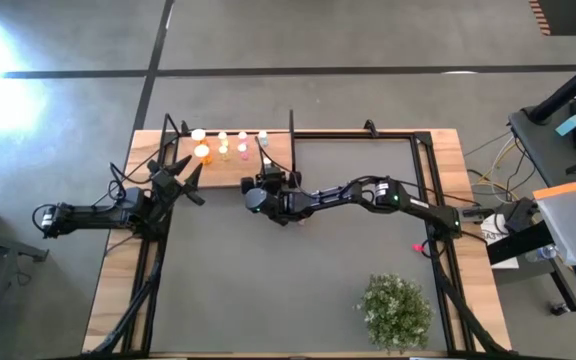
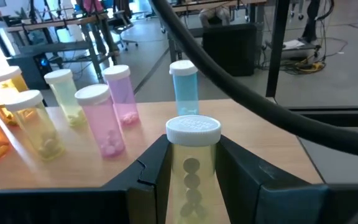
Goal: Pick and place medicine bottles onto shelf by color
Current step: Put the yellow pill bottle on the shelf aligned with the other yellow pill bottle
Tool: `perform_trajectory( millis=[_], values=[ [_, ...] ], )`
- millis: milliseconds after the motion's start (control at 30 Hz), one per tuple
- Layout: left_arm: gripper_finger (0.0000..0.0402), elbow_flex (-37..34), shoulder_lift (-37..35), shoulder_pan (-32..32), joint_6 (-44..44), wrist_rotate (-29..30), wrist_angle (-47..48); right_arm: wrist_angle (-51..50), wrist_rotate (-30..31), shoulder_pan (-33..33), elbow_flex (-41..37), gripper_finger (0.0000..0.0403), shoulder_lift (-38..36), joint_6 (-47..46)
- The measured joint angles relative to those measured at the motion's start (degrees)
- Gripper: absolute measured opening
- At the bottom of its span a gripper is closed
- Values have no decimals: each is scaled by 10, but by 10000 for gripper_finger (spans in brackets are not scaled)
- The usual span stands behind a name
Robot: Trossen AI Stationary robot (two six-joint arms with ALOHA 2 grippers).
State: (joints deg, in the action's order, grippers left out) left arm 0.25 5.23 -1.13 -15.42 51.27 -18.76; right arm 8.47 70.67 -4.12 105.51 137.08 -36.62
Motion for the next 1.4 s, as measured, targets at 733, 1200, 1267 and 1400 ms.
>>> perform_trajectory(
  millis=[733, 1200, 1267, 1400],
  values=[
    [173, 0, 0, 0, 0, 0, 0, 13, -25, -2, 0, 102, 0, 2],
    [173, 0, 0, 0, 0, 0, 0, 13, -34, -3, 0, 102, 0, 5],
    [173, 0, 0, 0, 0, 0, 0, 13, -34, -3, 0, 102, 0, 5],
    [173, 0, 0, 0, 0, 0, 0, 13, -34, -3, 0, 102, 0, 5]
  ],
)
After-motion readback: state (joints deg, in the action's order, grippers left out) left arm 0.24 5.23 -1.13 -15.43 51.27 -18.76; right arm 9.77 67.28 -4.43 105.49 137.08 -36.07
